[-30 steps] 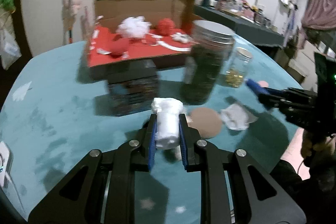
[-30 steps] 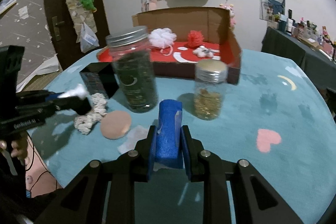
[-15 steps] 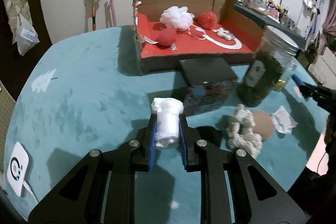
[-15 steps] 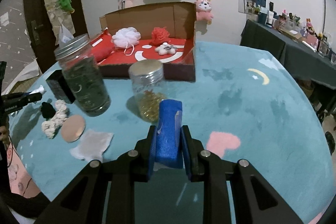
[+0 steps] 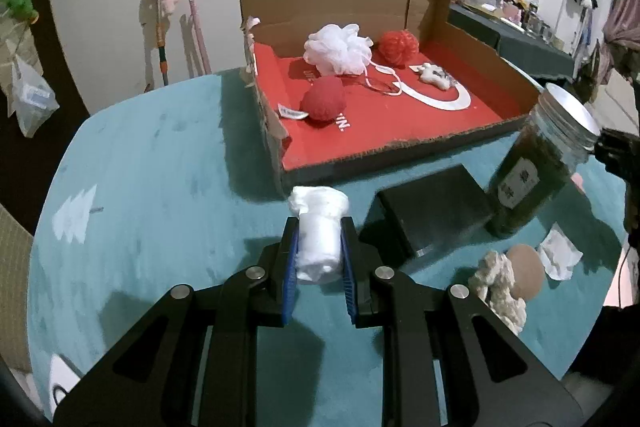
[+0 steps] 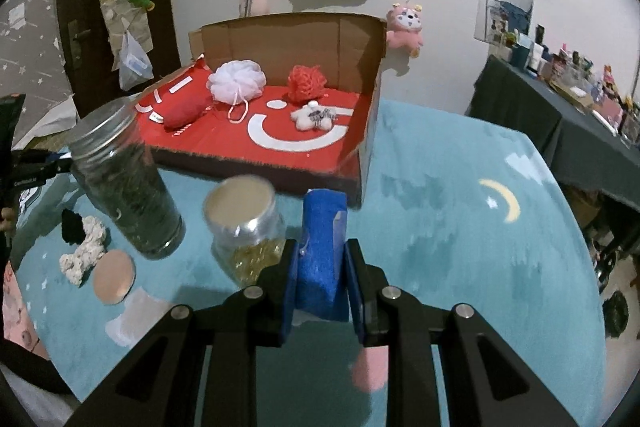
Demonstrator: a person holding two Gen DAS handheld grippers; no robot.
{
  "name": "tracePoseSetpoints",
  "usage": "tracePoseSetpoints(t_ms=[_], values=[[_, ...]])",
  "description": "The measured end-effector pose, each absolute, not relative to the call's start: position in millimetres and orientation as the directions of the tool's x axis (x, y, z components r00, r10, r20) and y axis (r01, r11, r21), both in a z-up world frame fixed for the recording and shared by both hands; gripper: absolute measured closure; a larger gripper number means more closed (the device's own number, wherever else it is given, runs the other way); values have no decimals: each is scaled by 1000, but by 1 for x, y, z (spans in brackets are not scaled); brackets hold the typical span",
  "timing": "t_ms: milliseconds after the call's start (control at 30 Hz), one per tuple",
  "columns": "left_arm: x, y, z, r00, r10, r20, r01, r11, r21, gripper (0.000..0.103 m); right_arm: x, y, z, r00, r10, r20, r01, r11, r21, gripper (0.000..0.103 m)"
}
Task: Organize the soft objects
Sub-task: 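Carry the white towel and blue sponge up and over into the box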
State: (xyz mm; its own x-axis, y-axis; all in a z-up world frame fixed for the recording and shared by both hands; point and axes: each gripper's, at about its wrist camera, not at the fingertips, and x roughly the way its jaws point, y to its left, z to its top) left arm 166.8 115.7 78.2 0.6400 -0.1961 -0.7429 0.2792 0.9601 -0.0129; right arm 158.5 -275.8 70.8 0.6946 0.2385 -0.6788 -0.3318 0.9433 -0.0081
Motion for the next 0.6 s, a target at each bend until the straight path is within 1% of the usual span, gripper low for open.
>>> tracePoseSetpoints(t_ms=[100,200,333,600], values=[[176,114,82,631,-213,-746,306,952,-13,85,170,-275,75,682,268,-681,-363,932,3,78],[183,113,85,610,-262,-748,347,937,-45,85,180,-273,78,666,294,-685,-396,918,9,78],[192,106,92,603,-279,-748,381,924,-37,85,192,-271,82,638,337,-693,-431,902,42,78],[220,86,100,576,-312,-755,435,900,-40,85,217,-262,91,602,380,-702,-483,873,59,78]])
